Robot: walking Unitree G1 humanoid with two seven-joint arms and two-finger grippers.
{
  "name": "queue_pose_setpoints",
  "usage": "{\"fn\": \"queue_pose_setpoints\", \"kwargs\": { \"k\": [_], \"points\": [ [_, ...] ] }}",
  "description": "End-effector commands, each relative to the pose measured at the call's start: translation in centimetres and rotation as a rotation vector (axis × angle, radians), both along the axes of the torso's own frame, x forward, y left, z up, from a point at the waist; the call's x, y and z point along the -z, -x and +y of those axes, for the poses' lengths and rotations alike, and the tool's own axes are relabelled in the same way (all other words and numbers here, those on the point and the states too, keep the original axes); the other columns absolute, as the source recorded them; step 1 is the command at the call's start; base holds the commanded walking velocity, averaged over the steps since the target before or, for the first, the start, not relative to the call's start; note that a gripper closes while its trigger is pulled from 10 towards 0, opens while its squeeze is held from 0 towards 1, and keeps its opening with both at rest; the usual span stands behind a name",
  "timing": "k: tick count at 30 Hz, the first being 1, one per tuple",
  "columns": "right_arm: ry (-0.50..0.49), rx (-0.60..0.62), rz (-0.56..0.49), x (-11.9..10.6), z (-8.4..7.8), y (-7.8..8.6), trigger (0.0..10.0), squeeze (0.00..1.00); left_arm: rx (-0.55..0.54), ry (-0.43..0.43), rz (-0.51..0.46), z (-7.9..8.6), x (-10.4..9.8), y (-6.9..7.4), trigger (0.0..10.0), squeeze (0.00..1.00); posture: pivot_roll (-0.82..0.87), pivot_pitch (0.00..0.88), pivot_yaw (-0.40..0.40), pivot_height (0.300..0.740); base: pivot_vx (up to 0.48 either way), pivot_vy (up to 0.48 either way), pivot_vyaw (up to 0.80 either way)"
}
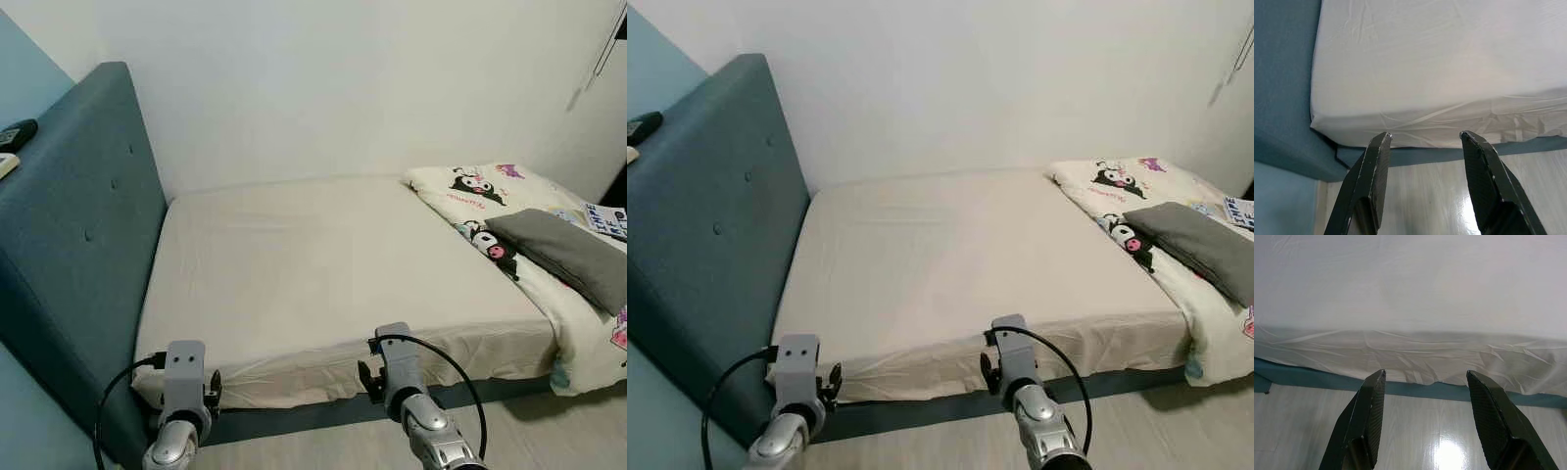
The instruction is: Clean up the room
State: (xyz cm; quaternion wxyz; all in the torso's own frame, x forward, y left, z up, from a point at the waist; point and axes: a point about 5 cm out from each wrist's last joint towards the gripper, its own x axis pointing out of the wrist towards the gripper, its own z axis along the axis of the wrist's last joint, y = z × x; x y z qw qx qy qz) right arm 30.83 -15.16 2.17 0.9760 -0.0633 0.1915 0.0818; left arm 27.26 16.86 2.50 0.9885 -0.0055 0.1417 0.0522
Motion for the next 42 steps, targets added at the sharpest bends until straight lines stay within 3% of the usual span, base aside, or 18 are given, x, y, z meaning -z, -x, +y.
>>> {"fn": "queue_pose_setpoints", "kwargs": {
  "k": [1,19,42],
  "points": [
    [-0.001,-0.004,0.002,0.30,0.02,0.34,10.0,0.00,0.013,0.002,-0.003,-0.27,0.18,0.33,10.0,0.00,0.02,0.065,-0.038,0.740,0.000,0.000,0.00],
    [0.008,-0.017,0.000,0.37,0.01,0.51,10.0,0.00,0.023,-0.010,-0.017,-0.50,0.20,0.50,10.0,0.00,0.02,0.054,-0.039,0.740,0.000,0.000,0.00],
    [0.015,-0.033,0.005,0.52,0.30,0.63,10.0,0.00,0.030,-0.034,0.011,-0.49,0.62,0.75,10.0,0.00,0.02,0.063,-0.042,0.740,0.000,-0.407,0.00]
  ]
}}
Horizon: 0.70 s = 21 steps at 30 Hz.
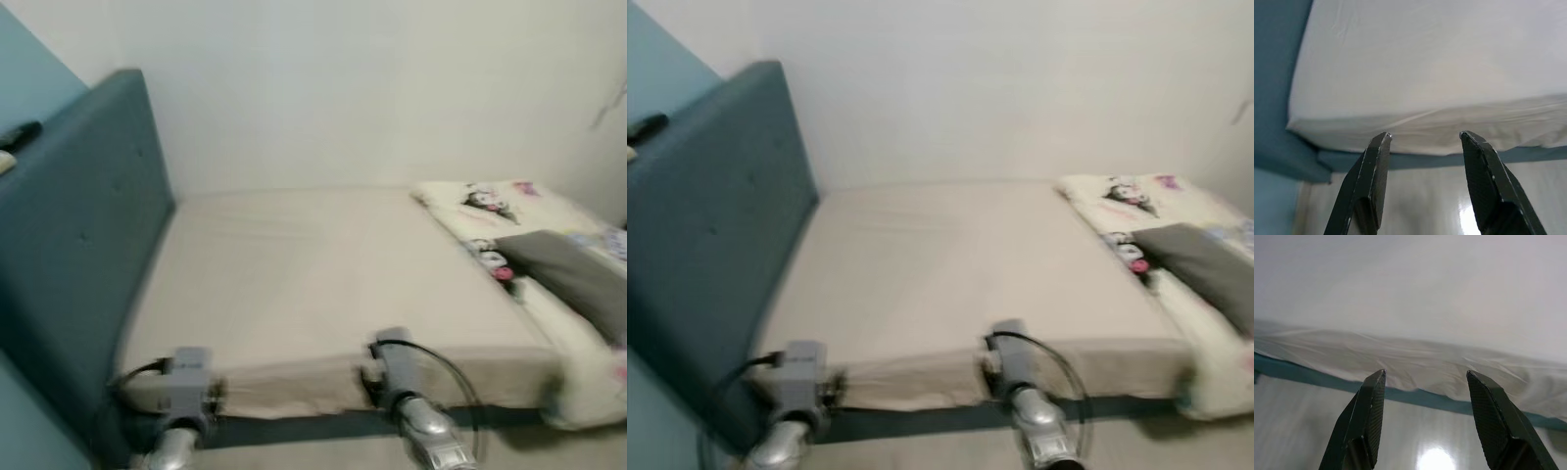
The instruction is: Clean up the room
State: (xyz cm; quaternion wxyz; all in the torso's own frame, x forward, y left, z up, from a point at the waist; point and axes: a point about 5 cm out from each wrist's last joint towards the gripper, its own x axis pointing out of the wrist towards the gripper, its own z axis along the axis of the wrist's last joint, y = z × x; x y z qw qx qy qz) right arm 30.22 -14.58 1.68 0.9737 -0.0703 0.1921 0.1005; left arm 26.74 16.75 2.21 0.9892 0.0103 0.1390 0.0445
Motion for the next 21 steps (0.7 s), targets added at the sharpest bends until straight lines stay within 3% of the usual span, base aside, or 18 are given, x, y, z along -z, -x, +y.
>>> {"fn": "queue_pose_setpoints", "kwargs": {
  "k": [1,21],
  "points": [
    [0.008,0.007,0.002,0.03,-0.28,0.02,10.0,0.00,0.010,-0.006,0.016,-0.37,0.32,0.24,10.0,0.00,0.02,0.063,-0.042,0.740,0.000,-0.424,0.00],
    [0.008,0.019,0.010,0.35,-0.50,0.41,10.0,0.00,0.032,-0.024,0.016,-0.54,0.18,0.10,10.0,0.00,0.02,0.075,-0.030,0.740,0.000,-0.421,0.00]
  ]
}}
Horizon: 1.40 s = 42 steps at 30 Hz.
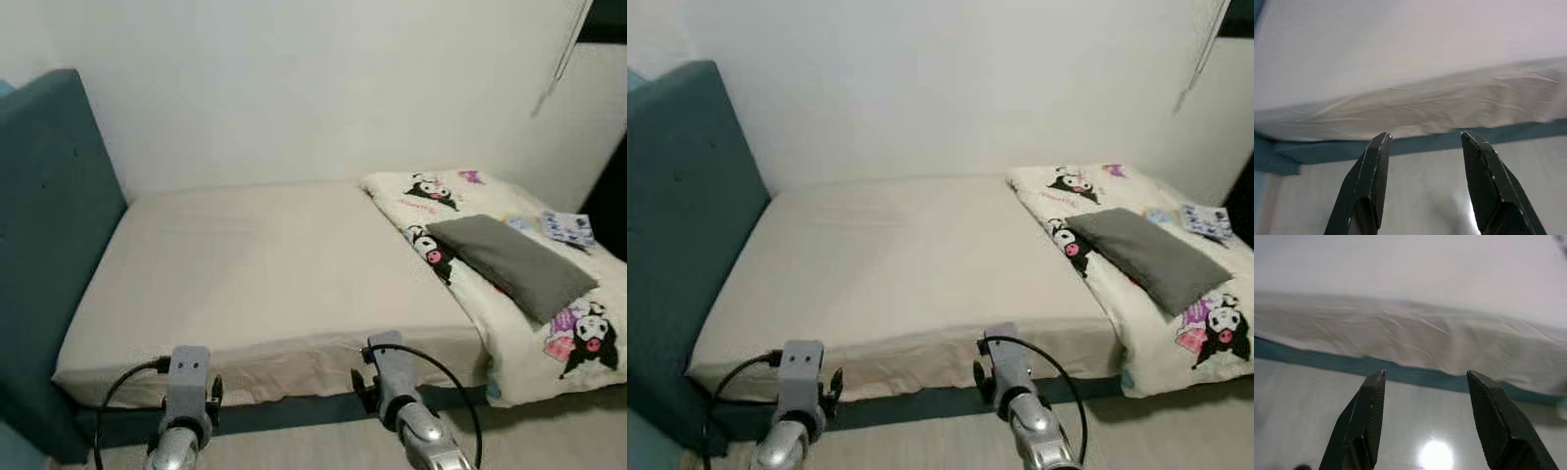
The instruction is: Clean up the room
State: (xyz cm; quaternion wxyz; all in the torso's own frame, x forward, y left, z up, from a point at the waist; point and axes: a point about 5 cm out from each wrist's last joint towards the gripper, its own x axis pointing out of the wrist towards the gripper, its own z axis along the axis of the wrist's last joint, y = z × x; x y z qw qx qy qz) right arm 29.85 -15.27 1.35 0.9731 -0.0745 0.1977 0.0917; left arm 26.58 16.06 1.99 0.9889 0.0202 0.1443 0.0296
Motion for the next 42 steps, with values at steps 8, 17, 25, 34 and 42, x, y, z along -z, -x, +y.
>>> {"fn": "queue_pose_setpoints", "kwargs": {
  "k": [8,17,25,34,42],
  "points": [
    [-0.009,0.007,0.000,0.0,0.3,0.0,10.0,0.00,0.003,-0.015,0.004,0.3,-0.1,-0.1,10.0,0.00,0.03,0.082,-0.026,0.740,0.000,-0.423,0.00],
    [-0.015,0.003,0.003,0.0,0.7,-0.1,10.0,0.00,0.002,-0.023,0.005,0.5,-0.2,-0.1,10.0,0.00,0.04,0.096,-0.019,0.740,0.000,-0.420,0.00],
    [-0.007,-0.022,0.007,0.0,1.1,-0.1,10.0,0.00,0.005,-0.029,0.008,0.6,-0.3,-0.1,10.0,0.00,0.05,0.103,-0.014,0.740,0.000,-0.421,0.35],
    [-0.028,0.004,0.012,0.2,1.0,0.0,10.0,0.00,0.007,-0.032,0.009,0.7,-0.4,-0.1,10.0,0.00,0.05,0.107,-0.007,0.740,0.000,-0.421,0.36],
    [-0.036,0.014,0.013,0.2,1.0,0.1,10.0,0.00,0.011,-0.036,0.013,0.8,-0.5,-0.1,10.0,0.00,0.05,0.111,0.000,0.740,0.000,-0.419,0.00]
  ]
}}
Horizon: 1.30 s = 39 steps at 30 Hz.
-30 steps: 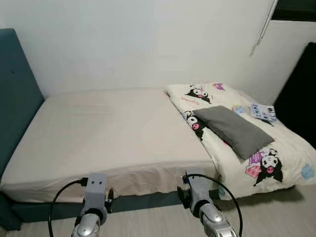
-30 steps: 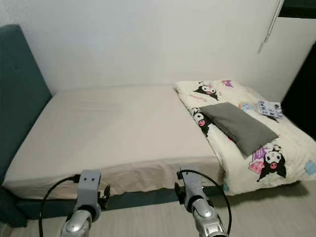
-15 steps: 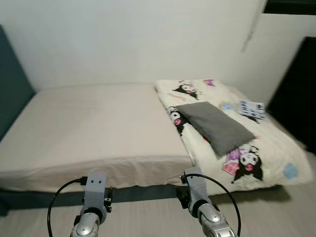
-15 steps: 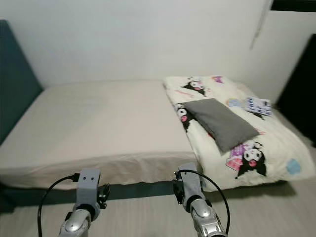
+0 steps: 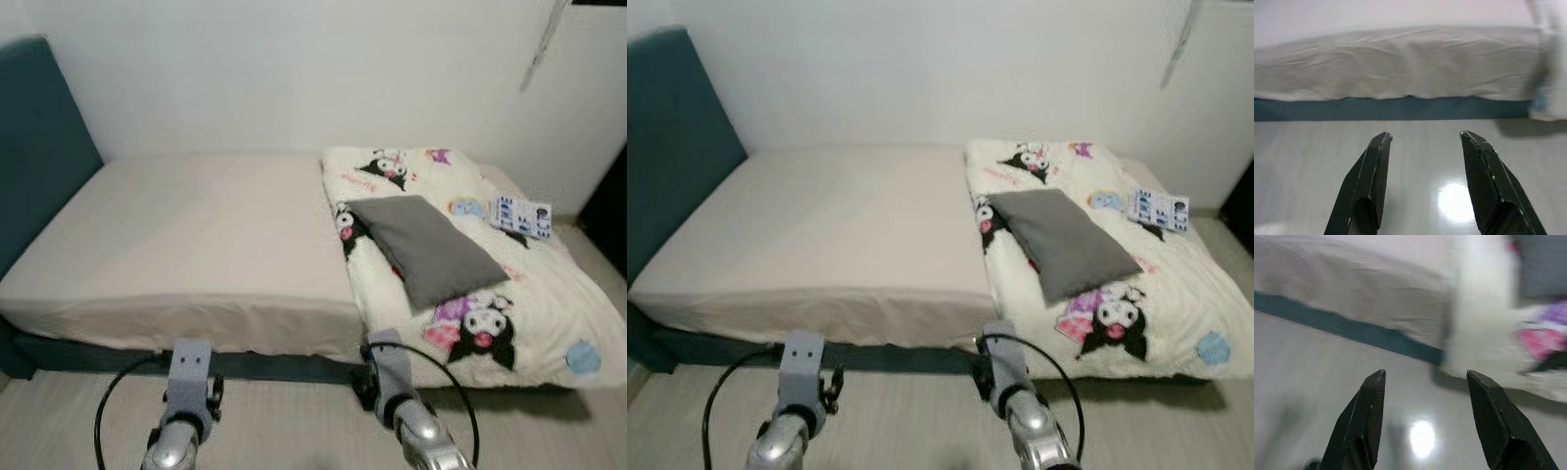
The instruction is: Clean up the room
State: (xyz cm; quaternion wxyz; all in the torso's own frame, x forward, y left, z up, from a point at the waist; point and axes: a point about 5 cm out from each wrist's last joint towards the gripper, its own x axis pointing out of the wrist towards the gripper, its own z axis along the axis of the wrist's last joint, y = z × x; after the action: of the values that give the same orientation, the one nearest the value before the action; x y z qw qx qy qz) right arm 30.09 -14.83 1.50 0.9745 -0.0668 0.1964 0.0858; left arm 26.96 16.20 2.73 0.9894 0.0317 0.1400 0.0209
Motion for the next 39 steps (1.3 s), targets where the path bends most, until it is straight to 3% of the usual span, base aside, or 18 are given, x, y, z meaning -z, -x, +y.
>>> {"fn": "queue_pose_setpoints", "kwargs": {
  "k": [1,7,12,19,21,39],
  "points": [
    [-0.024,0.001,0.015,0.39,0.54,0.35,10.0,0.00,-0.010,-0.016,0.020,0.61,0.27,0.26,10.0,0.00,0.05,0.111,0.001,0.740,0.000,-0.420,0.00],
    [-0.026,0.006,0.015,0.40,0.48,0.38,10.0,0.00,-0.008,-0.019,0.022,0.62,0.26,0.23,10.0,0.00,0.05,0.114,0.007,0.740,0.000,-0.416,0.00],
    [-0.027,0.010,0.015,0.44,0.41,0.44,10.0,0.00,0.014,-0.051,0.020,0.61,0.13,0.21,10.0,0.00,0.05,0.116,0.009,0.740,0.000,0.000,0.00],
    [-0.027,0.016,0.017,0.55,0.21,0.58,10.0,0.00,0.033,-0.037,0.035,0.35,0.16,0.05,10.0,0.00,0.05,0.114,0.011,0.740,0.000,0.474,0.00],
    [-0.027,0.017,0.017,0.56,0.21,0.60,10.0,0.00,0.052,-0.085,0.027,0.23,0.05,-0.03,10.0,0.00,0.05,0.112,0.012,0.740,0.000,0.000,0.00],
    [-0.033,0.015,0.018,0.57,0.35,0.57,10.0,0.00,0.034,-0.073,0.066,0.79,0.35,0.23,10.0,0.00,0.06,0.100,0.010,0.740,0.000,0.000,0.00]
  ]
}}
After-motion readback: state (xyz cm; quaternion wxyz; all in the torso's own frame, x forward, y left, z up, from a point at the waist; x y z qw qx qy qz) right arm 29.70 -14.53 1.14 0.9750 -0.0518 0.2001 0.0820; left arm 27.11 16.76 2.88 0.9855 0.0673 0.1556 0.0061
